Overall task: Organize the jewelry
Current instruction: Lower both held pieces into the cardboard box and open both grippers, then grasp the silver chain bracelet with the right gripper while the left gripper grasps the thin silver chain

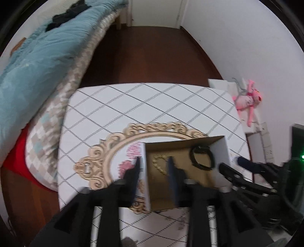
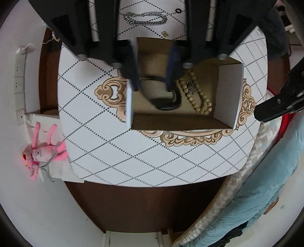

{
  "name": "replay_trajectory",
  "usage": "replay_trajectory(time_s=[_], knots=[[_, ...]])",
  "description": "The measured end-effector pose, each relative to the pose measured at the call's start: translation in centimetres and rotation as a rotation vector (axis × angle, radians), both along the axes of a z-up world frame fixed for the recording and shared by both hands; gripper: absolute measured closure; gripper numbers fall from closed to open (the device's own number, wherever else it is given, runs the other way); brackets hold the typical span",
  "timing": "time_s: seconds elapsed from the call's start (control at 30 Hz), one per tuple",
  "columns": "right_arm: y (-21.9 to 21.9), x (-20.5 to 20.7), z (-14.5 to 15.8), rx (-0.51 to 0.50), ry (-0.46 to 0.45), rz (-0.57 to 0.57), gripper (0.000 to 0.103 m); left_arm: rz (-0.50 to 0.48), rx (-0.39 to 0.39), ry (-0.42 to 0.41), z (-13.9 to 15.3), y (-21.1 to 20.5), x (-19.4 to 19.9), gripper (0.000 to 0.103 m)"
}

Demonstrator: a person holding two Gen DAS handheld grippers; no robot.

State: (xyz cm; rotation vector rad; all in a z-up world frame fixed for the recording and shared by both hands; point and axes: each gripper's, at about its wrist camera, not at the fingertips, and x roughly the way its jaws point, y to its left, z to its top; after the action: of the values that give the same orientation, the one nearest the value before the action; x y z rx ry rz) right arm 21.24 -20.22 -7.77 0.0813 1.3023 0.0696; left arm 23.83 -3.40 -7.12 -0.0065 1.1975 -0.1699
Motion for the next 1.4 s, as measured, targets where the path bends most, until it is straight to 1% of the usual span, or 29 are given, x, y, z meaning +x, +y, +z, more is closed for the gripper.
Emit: replay_trajectory(time_s=[0.03,0.07,0.1,0.13,0.17,0.2,0.27,0.33,0.47,0.63,0.77,0.97,1.2,1.4], knots=[[0.0,-0.2,0.4,-0.007,-0.007,-0.002,0.05,0.014,0.019,-0.022,0.1,0.3,-0.3,0.04],[-0.2,-0.4,0.7,-0.022,-0.017,-0.009,0.043,0.024,0.036,-0.05,0.2,0.5,-0.7,0.033],[-0.3,-0.6,1.0,-0.03,-0.026,-0.012,0.034,0.03,0.06,-0.074,0.2,0.7,-1.2,0.031],[-0.5,-0.9,1.3,-0.044,-0.035,-0.014,0.029,0.032,0.074,-0.083,0.0,0.7,-1.4,0.03],[-0.7,-1.3,1.4,-0.063,-0.04,-0.02,0.02,0.033,0.083,-0.089,-0.3,0.7,-1.8,0.028],[-0.8,-1.6,1.4,-0.076,-0.043,-0.023,0.011,0.037,0.09,-0.091,-0.7,0.7,-2.2,0.016],[-0.9,-2.2,1.1,-0.115,-0.045,-0.023,0.002,0.045,0.098,-0.088,-1.6,0.7,-2.6,0.0],[-1.1,-2.9,0.6,-0.118,-0.04,-0.031,0.002,0.048,0.086,-0.074,-2.6,0.7,-3.2,0.0],[-1.3,-4.2,-0.3,-0.13,-0.049,-0.041,0.001,0.055,0.104,-0.057,-4.2,0.4,-4.2,0.0],[-1.2,-5.1,0.0,-0.133,-0.075,-0.053,0.001,0.063,0.095,-0.062,-4.2,0.2,-5.4,0.0],[-1.3,-6.2,1.4,-0.132,-0.117,-0.066,0.001,0.081,0.114,-0.106,-3.0,0.1,-6.5,0.0],[-1.7,-8.3,4.1,-0.142,-0.187,-0.089,0.001,0.097,0.13,-0.186,-0.3,0.1,-8.8,0.0],[-1.7,-11.3,8.1,-0.14,-0.279,-0.102,0.001,0.098,0.094,-0.237,2.8,0.0,-11.6,0.0],[-1.5,-13.6,11.3,-0.128,-0.353,-0.11,0.001,0.101,0.067,-0.26,4.6,0.1,-13.3,0.0]])
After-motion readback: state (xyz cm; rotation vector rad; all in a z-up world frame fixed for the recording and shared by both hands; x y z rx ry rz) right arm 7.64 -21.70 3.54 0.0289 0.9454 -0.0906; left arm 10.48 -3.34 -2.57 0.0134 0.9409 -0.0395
